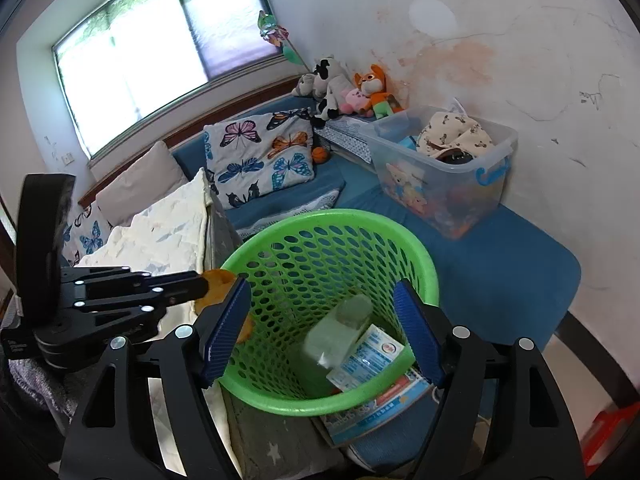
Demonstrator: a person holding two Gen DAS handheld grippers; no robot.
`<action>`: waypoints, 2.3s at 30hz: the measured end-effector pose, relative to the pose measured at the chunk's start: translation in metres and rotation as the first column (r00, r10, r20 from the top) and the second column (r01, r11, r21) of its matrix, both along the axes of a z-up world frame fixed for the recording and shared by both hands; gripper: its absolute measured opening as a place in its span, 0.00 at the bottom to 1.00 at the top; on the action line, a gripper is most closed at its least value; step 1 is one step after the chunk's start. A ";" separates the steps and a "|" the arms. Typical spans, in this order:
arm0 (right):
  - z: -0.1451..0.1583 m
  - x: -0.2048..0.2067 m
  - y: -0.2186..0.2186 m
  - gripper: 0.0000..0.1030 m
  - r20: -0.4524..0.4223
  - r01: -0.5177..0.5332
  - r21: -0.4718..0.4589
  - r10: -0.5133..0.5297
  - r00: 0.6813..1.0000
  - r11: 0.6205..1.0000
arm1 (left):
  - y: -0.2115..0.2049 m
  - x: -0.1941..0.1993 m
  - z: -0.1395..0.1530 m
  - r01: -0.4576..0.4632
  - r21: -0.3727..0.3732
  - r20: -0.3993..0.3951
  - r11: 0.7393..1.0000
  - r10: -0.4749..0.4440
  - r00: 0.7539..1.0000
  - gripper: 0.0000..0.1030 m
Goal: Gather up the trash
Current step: 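Carry bottle and chip to the green basket and open both tools, then move both tools back to the table and grasp the pink wrapper with the left tool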
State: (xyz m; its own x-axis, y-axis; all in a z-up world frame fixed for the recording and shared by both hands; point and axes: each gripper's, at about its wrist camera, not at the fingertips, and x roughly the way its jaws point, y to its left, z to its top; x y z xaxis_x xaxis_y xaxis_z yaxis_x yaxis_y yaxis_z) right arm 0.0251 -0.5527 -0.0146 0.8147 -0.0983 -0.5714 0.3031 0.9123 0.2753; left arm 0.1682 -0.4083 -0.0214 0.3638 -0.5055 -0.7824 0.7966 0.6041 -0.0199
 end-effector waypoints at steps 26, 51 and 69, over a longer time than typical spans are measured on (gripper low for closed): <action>0.005 -0.003 0.040 0.77 0.008 -0.094 0.005 0.094 0.996 0.996 | 0.092 -0.016 0.030 -0.128 -0.059 0.064 0.990 0.132 0.989 0.50; -0.004 0.042 0.125 0.80 -0.047 -0.286 -0.010 0.285 0.957 0.958 | 0.226 0.008 -0.033 -0.358 0.055 0.052 0.932 0.356 0.933 0.75; -0.025 0.058 0.148 0.80 -0.117 -0.342 -0.014 0.338 0.934 0.940 | 0.213 0.033 -0.068 -0.376 0.128 0.018 0.918 0.377 0.926 0.62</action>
